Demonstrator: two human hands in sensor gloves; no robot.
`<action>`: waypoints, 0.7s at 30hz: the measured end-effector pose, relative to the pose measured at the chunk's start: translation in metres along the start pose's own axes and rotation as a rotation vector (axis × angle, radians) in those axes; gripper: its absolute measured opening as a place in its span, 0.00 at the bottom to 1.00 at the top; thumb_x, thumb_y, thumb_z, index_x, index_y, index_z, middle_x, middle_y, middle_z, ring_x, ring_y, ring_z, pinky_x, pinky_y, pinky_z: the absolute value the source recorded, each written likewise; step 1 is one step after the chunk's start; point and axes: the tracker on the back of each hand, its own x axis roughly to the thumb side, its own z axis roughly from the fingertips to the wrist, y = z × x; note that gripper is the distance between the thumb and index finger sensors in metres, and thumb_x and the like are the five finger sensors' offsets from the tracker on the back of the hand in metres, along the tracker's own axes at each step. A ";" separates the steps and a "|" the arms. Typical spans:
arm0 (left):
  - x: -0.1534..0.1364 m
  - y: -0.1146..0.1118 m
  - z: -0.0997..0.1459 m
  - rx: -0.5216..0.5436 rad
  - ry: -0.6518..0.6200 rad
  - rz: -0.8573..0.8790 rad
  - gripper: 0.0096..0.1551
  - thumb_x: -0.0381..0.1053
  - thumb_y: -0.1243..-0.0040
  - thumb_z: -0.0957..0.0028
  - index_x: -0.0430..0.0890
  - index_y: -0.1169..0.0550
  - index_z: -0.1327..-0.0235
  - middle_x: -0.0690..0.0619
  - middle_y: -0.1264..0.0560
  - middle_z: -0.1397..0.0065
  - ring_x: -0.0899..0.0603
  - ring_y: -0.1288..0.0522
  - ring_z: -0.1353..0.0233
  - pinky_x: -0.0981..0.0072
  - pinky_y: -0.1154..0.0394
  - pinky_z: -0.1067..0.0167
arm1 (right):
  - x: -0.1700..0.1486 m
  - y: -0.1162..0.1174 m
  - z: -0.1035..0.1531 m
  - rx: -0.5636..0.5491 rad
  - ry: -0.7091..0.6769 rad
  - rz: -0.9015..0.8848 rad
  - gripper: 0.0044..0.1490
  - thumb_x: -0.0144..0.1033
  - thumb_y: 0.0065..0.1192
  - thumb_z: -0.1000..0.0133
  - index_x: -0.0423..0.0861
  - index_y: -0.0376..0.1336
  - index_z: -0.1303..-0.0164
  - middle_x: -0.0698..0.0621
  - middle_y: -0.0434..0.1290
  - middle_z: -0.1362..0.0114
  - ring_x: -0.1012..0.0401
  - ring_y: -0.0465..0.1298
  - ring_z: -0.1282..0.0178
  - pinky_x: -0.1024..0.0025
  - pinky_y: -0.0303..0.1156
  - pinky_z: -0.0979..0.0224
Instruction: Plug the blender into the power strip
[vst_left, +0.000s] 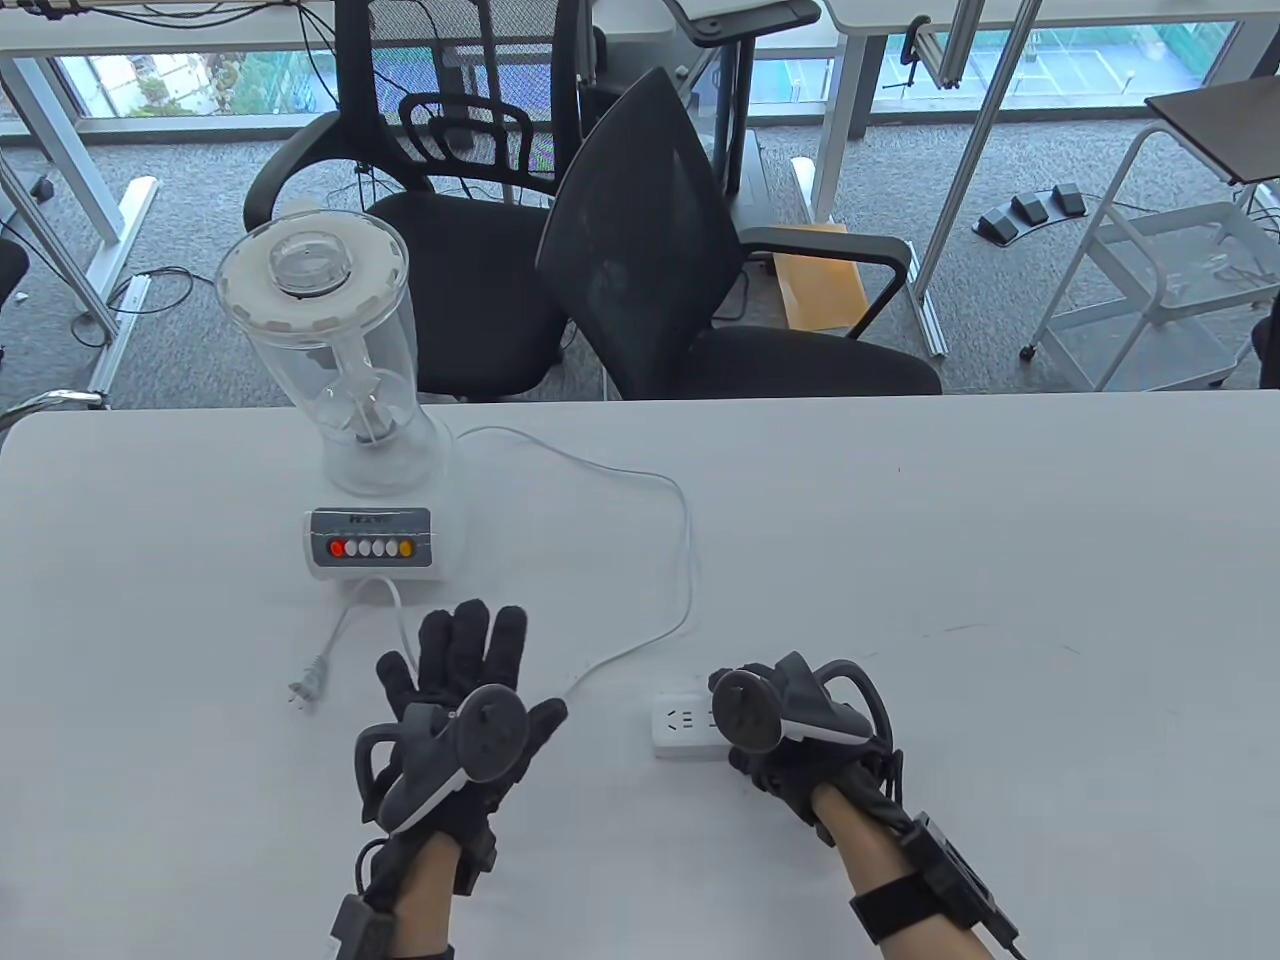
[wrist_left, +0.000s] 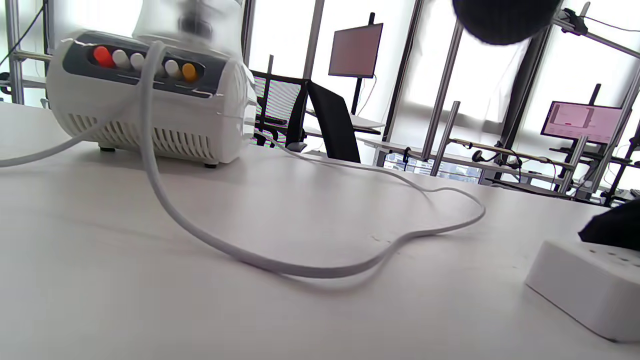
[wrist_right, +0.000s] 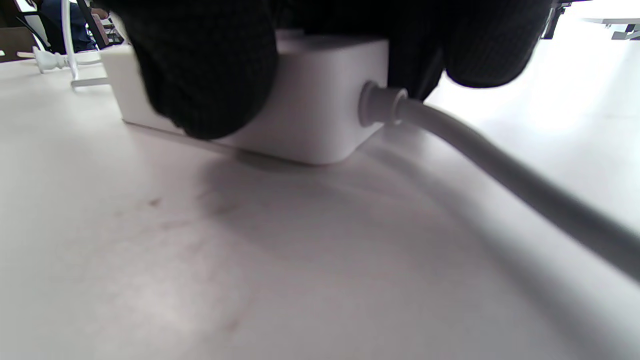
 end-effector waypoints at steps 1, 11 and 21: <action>-0.008 0.002 0.000 0.017 0.029 0.021 0.53 0.72 0.51 0.50 0.56 0.56 0.16 0.42 0.54 0.09 0.28 0.54 0.11 0.17 0.54 0.27 | -0.001 0.001 0.000 -0.001 -0.001 -0.012 0.54 0.38 0.71 0.54 0.35 0.53 0.18 0.32 0.63 0.22 0.36 0.69 0.28 0.36 0.66 0.33; -0.119 0.016 0.003 0.073 0.371 0.251 0.50 0.69 0.48 0.48 0.54 0.50 0.15 0.42 0.49 0.10 0.27 0.49 0.11 0.17 0.53 0.27 | 0.002 0.002 -0.001 -0.002 0.010 0.013 0.54 0.37 0.71 0.54 0.35 0.53 0.18 0.32 0.63 0.23 0.36 0.69 0.28 0.37 0.67 0.34; -0.150 -0.004 -0.014 -0.051 0.511 0.179 0.46 0.65 0.45 0.46 0.49 0.42 0.16 0.40 0.40 0.12 0.28 0.37 0.16 0.20 0.42 0.29 | 0.002 0.001 -0.001 0.008 0.012 0.012 0.54 0.37 0.72 0.54 0.36 0.53 0.18 0.33 0.63 0.23 0.37 0.68 0.28 0.38 0.67 0.34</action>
